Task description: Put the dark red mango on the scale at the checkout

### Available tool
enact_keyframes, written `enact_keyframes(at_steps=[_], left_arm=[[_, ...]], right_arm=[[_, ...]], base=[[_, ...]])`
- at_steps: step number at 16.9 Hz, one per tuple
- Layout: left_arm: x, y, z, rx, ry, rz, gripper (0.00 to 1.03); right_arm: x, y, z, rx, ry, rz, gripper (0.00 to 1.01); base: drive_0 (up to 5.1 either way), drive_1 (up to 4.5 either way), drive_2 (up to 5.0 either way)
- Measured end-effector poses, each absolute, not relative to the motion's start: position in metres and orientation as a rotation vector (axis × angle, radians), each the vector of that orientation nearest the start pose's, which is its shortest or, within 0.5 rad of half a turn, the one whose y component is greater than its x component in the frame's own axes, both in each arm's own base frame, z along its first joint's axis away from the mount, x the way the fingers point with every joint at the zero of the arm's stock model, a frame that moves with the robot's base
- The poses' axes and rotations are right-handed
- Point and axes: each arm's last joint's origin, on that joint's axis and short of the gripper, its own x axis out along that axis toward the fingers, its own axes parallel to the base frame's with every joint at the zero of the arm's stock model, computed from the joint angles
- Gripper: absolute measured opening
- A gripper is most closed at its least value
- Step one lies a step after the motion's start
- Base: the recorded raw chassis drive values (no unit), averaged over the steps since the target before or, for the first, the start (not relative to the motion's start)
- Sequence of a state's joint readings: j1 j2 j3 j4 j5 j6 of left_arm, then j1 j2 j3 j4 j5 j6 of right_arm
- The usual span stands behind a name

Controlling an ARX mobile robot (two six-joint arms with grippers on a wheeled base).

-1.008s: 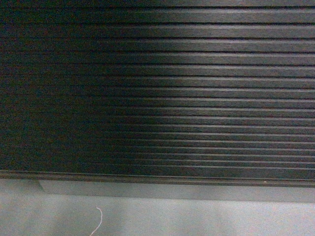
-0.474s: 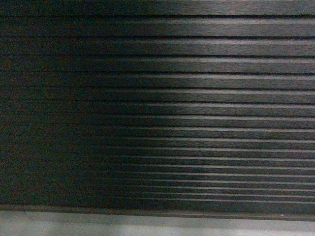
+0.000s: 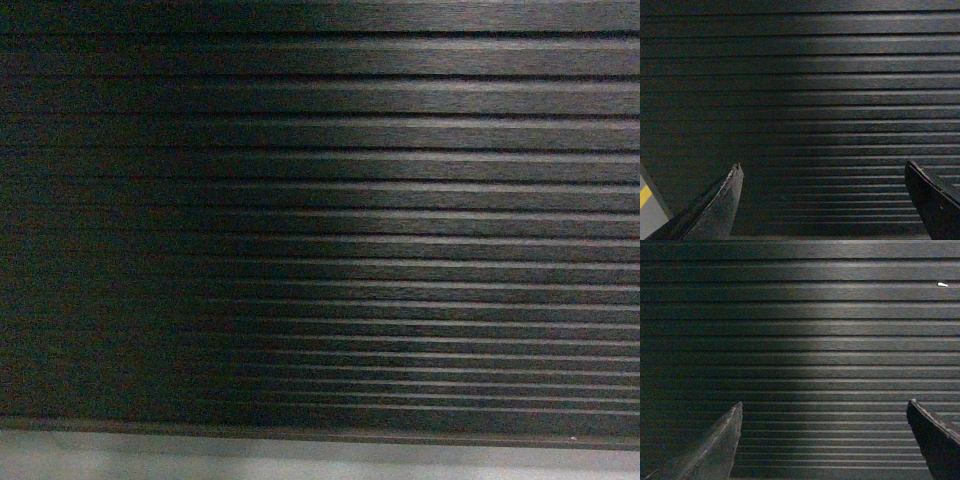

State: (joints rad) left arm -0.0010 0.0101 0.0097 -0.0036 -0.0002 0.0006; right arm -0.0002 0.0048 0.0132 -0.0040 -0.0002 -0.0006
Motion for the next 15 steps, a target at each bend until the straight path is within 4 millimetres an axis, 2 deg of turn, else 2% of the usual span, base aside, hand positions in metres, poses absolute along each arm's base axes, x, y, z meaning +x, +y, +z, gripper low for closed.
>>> enact_keyframes(at_steps=[15], left_arm=[[0.0977, -0.0001, 0.1657, 0.001, 0.004, 0.0, 0.98]], right_arm=[[0.0972, 0.0, 0.1672, -0.001, -0.004, 0.0, 0.98]], base=[[0.0, 0.0, 0.0]])
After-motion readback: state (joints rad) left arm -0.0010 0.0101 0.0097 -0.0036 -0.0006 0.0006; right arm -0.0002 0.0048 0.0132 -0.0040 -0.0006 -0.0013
